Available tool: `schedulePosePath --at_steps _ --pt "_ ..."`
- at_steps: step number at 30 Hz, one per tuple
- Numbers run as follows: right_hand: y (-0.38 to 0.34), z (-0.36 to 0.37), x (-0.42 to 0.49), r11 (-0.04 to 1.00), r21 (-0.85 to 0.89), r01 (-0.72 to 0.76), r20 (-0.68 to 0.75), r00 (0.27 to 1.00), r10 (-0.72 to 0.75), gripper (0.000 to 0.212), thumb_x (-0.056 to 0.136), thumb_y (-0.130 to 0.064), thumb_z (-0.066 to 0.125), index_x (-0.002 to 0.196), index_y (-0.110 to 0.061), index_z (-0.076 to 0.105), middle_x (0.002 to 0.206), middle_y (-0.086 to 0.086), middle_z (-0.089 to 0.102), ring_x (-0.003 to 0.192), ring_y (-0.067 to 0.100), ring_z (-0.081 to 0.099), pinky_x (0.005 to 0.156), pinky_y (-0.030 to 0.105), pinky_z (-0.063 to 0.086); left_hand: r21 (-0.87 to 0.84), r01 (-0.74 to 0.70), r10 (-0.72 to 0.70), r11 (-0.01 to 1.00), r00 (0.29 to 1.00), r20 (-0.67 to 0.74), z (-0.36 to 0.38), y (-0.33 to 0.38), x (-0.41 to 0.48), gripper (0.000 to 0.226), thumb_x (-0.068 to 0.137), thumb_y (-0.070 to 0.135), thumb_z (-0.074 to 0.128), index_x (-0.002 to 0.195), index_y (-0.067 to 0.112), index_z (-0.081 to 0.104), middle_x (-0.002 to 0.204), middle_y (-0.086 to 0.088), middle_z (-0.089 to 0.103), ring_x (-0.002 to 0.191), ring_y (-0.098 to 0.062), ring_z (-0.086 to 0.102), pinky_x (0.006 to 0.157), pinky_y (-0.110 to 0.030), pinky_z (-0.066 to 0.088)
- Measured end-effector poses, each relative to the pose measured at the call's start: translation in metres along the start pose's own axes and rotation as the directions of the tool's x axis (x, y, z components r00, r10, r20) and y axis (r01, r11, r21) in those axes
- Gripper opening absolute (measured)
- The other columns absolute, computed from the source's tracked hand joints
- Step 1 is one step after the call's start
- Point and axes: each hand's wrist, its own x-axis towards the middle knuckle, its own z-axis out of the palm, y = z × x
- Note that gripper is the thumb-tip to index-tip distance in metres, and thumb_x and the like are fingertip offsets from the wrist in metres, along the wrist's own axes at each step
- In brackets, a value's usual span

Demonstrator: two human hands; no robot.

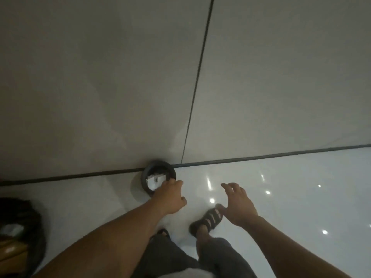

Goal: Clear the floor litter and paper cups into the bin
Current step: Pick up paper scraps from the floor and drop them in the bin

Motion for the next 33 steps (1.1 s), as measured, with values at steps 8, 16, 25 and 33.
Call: schedulePosePath --at_steps 8,16,25,33 --pt "0.083 -0.012 -0.103 0.957 0.185 -0.223 -0.115 0.962 0.246 0.076 0.088 -0.054 0.054 0.152 -0.026 0.022 0.153 0.000 0.025 0.138 0.022 0.027 0.106 0.039 0.039 0.209 -0.227 0.223 0.951 0.974 0.045 -0.007 0.125 -0.008 0.068 0.088 0.046 0.051 0.145 0.017 0.030 0.147 -0.009 0.032 0.133 -0.029 0.032 0.107 -0.042 0.036" --pt "0.227 -0.030 -0.197 0.873 0.367 -0.322 -0.244 0.872 0.424 0.075 0.088 -0.055 0.055 0.151 -0.026 0.025 0.152 -0.001 0.026 0.138 0.021 0.027 0.104 0.039 0.040 0.425 -0.434 0.410 0.794 0.899 0.151 0.056 0.333 -0.023 0.067 0.088 0.047 0.048 0.145 0.017 0.030 0.146 -0.008 0.032 0.132 -0.029 0.033 0.104 -0.041 0.037" --pt "0.393 -0.024 -0.328 0.699 0.519 -0.492 -0.240 0.702 0.671 0.073 0.087 -0.054 0.055 0.149 -0.027 0.027 0.152 0.000 0.024 0.138 0.022 0.025 0.106 0.041 0.038 0.514 -0.670 0.586 0.535 0.733 0.344 0.176 0.545 -0.068 0.066 0.088 0.044 0.049 0.146 0.021 0.028 0.146 -0.003 0.033 0.133 -0.025 0.032 0.103 -0.041 0.039" --pt "0.509 -0.003 -0.396 0.503 0.616 -0.606 -0.112 0.565 0.817 0.073 0.089 -0.052 0.055 0.150 -0.026 0.025 0.153 0.003 0.022 0.139 0.025 0.024 0.104 0.043 0.040 0.534 -0.789 0.621 0.302 0.588 0.518 0.262 0.689 -0.073 0.066 0.088 0.043 0.051 0.146 0.020 0.029 0.146 -0.006 0.034 0.131 -0.027 0.035 0.103 -0.044 0.040"
